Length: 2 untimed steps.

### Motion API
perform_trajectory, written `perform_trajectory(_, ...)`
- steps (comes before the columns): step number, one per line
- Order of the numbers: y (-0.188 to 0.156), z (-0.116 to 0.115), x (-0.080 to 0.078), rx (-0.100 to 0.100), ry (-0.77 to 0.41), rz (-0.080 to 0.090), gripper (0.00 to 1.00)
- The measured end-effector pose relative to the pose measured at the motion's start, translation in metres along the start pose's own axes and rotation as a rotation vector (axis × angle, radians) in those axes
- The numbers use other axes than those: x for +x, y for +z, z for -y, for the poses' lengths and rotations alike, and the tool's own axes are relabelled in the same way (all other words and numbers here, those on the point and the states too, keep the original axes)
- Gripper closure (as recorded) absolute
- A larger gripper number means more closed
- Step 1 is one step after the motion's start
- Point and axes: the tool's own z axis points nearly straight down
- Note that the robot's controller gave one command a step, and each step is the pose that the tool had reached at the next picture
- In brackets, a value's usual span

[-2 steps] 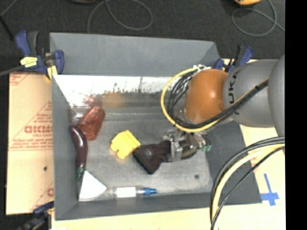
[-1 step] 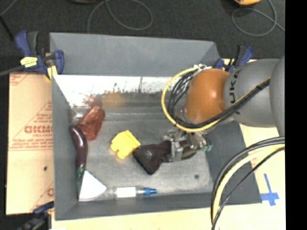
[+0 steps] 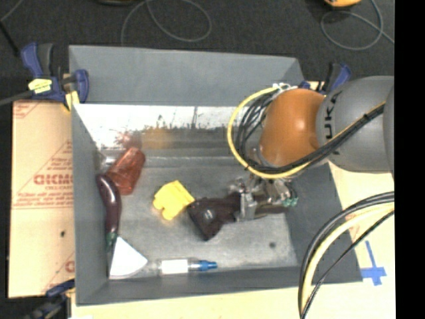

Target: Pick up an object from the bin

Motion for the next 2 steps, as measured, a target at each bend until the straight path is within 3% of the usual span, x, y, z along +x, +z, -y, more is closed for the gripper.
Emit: perform_trajectory(2, -0.028, 0.001, -0.003, 0.004, 0.001, 0.011, 1.0)
